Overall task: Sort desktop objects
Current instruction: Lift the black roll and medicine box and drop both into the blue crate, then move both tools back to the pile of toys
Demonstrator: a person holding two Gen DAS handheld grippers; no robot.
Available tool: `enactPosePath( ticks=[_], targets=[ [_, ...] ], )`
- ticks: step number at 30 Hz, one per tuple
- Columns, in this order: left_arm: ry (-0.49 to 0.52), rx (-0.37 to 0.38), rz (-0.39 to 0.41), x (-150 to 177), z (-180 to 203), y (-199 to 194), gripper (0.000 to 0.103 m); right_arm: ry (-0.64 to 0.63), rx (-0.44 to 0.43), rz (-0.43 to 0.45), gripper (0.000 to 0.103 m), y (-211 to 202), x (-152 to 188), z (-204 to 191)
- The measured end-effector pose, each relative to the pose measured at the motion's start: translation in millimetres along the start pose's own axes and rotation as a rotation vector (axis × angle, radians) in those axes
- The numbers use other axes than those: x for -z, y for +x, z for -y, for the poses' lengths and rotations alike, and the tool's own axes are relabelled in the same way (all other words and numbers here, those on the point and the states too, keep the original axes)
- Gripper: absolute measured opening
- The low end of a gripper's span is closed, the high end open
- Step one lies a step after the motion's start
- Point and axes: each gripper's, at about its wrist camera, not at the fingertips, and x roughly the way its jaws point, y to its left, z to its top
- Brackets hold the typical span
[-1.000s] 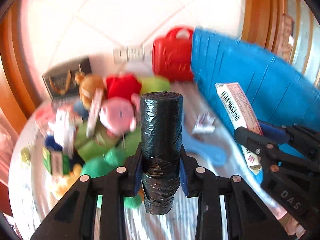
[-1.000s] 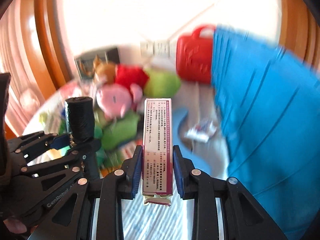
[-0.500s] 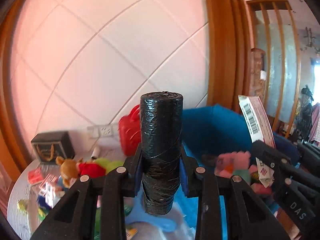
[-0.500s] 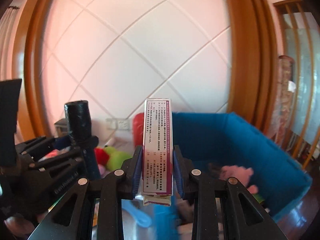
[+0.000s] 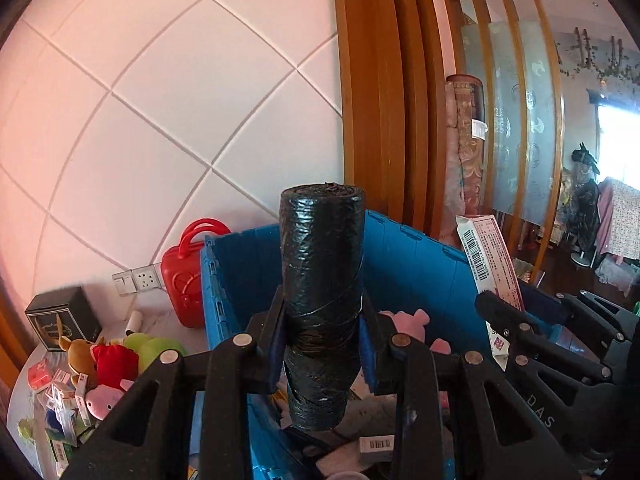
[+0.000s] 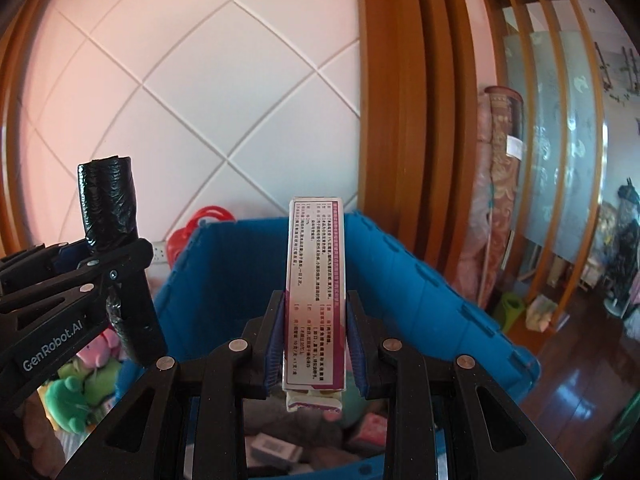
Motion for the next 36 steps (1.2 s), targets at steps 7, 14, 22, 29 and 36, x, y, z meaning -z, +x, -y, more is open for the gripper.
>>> enactPosePath(
  ticks=[7,14,22,29,36],
  targets=[
    [-0.001,-0.022,-0.071,9,8,26,0.03,-0.003,-0.017,-0.046,0.029,23,7,17],
    [0.0,-0.028,-0.126,17,10,40,0.03,-0.027,0.004,-0.076,0.029,42,14,18],
    [-0.018,-0.063,-0.108,21,1,31,0.08,-0.03,0.074,-0.088,0.089,49,18,22],
    [-0.033,-0.102,-0.139,33,-23,20,0.082,-0.034,0.078,-0.101,0.103,45,16,11],
    [-0.078,-0.181,-0.154,58,-73,-9,0.089,-0.054,-0.024,-0.091,0.103,29,16,-33]
  ],
)
